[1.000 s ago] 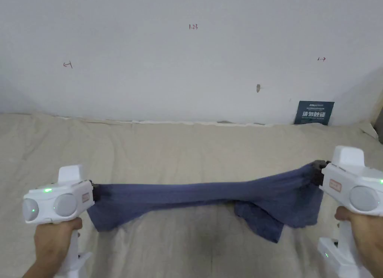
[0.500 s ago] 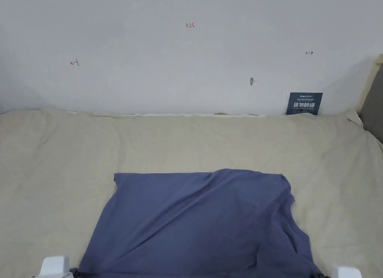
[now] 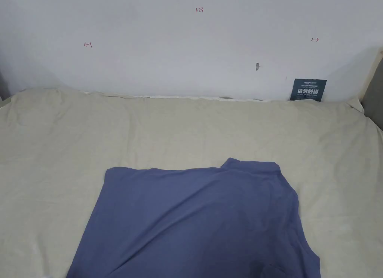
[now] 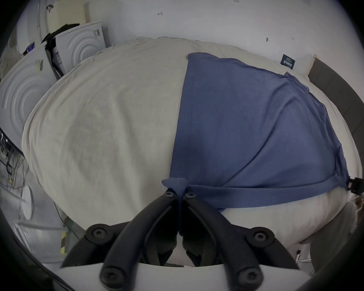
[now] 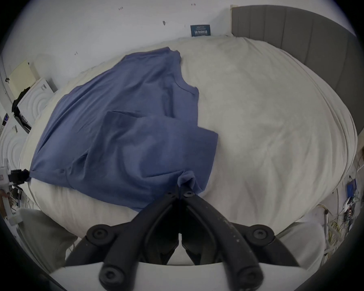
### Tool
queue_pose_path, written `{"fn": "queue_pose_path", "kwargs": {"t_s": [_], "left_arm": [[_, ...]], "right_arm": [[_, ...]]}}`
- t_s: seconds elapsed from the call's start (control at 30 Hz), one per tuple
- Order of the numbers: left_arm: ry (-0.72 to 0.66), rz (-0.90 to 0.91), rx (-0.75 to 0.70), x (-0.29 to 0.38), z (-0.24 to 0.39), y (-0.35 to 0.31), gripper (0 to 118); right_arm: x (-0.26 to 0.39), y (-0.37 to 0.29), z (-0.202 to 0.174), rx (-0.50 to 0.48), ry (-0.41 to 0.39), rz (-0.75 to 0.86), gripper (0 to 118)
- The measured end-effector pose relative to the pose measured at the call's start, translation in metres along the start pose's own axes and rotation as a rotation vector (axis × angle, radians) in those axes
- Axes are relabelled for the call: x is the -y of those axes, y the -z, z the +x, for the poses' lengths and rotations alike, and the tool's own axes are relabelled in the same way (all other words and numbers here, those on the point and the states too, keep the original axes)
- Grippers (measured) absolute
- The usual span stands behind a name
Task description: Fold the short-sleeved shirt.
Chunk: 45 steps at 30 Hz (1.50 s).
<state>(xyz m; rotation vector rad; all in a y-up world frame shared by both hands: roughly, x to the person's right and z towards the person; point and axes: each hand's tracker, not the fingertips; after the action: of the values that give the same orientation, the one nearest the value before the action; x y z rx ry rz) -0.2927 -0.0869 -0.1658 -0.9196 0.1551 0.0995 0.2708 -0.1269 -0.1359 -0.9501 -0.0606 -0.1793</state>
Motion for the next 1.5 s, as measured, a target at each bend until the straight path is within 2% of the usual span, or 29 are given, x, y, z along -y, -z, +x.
{"fn": "queue_pose_path", "kwargs": {"t_s": [0.1, 0.13, 0.17, 0.23, 0.27, 0.3, 0.33, 0.4, 0.6, 0.7, 0.73, 0.77, 0.8, 0.83, 0.87, 0.9, 1.0, 1.2, 1.37, 1.4, 1.5], "left_arm": [[-0.02, -0.002, -0.014, -0.008, 0.008, -0.001, 6], [-0.025, -0.006, -0.019, -0.011, 0.009, -0.002, 19], [-0.029, -0.011, -0.022, -0.015, 0.013, -0.006, 38], [-0.047, 0.006, 0.003, -0.026, 0.021, -0.019, 101], [-0.063, 0.049, 0.033, -0.034, 0.027, -0.028, 116], [-0.08, 0.113, 0.052, -0.042, 0.034, -0.042, 118], [-0.086, 0.176, 0.078, -0.05, 0.04, -0.055, 117], [-0.081, 0.272, 0.116, -0.06, 0.016, -0.043, 114], [-0.023, 0.594, 0.118, -0.105, 0.057, -0.105, 111], [-0.044, 0.738, 0.094, -0.114, 0.068, -0.116, 95], [-0.036, 0.773, 0.094, -0.116, 0.071, -0.119, 81], [-0.029, 0.804, 0.08, -0.116, 0.076, -0.123, 69], [-0.025, 0.826, 0.061, -0.116, 0.082, -0.126, 53], [-0.021, 0.841, 0.043, -0.116, 0.084, -0.126, 28], [-0.027, 0.842, 0.038, -0.115, 0.085, -0.125, 10], [-0.026, 0.848, 0.036, -0.114, 0.085, -0.123, 0], [-0.017, 0.836, 0.106, -0.117, 0.089, -0.128, 0], [0.005, 0.774, 0.096, -0.116, 0.088, -0.129, 0], [0.011, 0.53, 0.065, -0.105, 0.06, -0.095, 0], [0.017, 0.494, 0.094, -0.1, 0.052, -0.089, 0], [-0.034, 0.353, 0.103, -0.084, 0.03, -0.074, 1]], "right_arm": [[-0.01, -0.003, -0.005, 0.007, 0.011, -0.015, 3], [-0.016, -0.008, -0.006, 0.012, 0.013, -0.013, 7], [-0.022, -0.016, -0.012, 0.016, 0.013, -0.005, 24], [-0.041, -0.032, -0.019, 0.021, -0.013, 0.074, 64], [-0.052, -0.042, -0.023, 0.022, -0.022, 0.123, 88], [-0.064, -0.053, -0.029, 0.018, -0.03, 0.179, 102], [-0.075, -0.065, -0.035, 0.013, -0.041, 0.237, 109], [-0.098, -0.09, -0.048, -0.002, -0.064, 0.357, 109], [-0.139, -0.154, -0.093, -0.005, -0.129, 0.62, 109], [-0.144, -0.173, -0.109, 0.044, -0.157, 0.735, 105], [-0.144, -0.177, -0.113, 0.064, -0.162, 0.757, 98], [-0.144, -0.181, -0.117, 0.083, -0.179, 0.787, 86], [-0.143, -0.184, -0.12, 0.111, -0.183, 0.81, 65], [-0.142, -0.184, -0.121, 0.132, -0.196, 0.823, 40], [-0.142, -0.185, -0.122, 0.142, -0.211, 0.827, 15], [-0.141, -0.186, -0.124, 0.153, -0.215, 0.831, 1], [-0.142, -0.185, -0.12, 0.118, -0.219, 0.837, 1], [-0.14, -0.183, -0.122, 0.12, -0.219, 0.831, 1], [-0.137, -0.179, -0.115, 0.105, -0.207, 0.803, 1], [-0.137, -0.177, -0.114, 0.107, -0.21, 0.799, 1], [-0.136, -0.173, -0.113, 0.118, -0.211, 0.783, 1]]}}
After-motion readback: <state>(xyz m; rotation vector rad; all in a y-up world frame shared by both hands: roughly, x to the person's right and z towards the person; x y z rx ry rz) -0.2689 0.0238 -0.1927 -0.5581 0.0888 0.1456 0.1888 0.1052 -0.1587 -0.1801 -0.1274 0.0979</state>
